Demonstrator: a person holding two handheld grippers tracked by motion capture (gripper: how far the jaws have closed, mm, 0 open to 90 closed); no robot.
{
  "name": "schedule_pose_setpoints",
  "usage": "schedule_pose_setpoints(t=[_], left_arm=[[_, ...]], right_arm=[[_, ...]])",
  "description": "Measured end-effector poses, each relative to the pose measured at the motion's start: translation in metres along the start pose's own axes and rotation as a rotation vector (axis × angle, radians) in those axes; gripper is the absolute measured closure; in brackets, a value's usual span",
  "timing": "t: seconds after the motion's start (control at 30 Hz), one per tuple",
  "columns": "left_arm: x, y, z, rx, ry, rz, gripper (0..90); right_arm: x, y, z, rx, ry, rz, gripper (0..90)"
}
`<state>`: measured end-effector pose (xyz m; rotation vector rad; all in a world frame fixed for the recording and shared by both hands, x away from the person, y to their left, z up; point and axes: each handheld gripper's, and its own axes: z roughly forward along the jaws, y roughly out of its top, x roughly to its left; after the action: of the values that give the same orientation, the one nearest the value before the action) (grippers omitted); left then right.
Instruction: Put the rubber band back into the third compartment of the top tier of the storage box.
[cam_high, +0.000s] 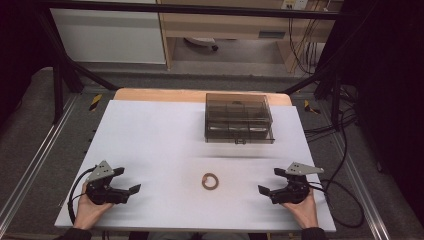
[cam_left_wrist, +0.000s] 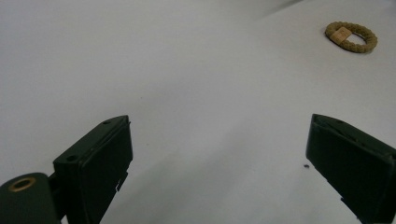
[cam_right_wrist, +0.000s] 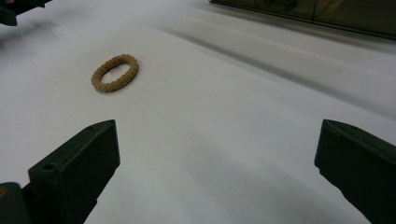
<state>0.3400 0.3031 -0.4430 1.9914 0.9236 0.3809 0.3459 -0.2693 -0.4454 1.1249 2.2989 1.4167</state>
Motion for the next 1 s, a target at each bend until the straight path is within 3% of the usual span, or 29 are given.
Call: schedule_pose_setpoints(t=[1.0], left_arm=[[0.001, 0.000, 0.001, 0.006, 0.004, -0.001, 7.1]], right_arm=[[0.019, 0.015, 0.022, 0.015, 0.019, -0.030, 0.7]])
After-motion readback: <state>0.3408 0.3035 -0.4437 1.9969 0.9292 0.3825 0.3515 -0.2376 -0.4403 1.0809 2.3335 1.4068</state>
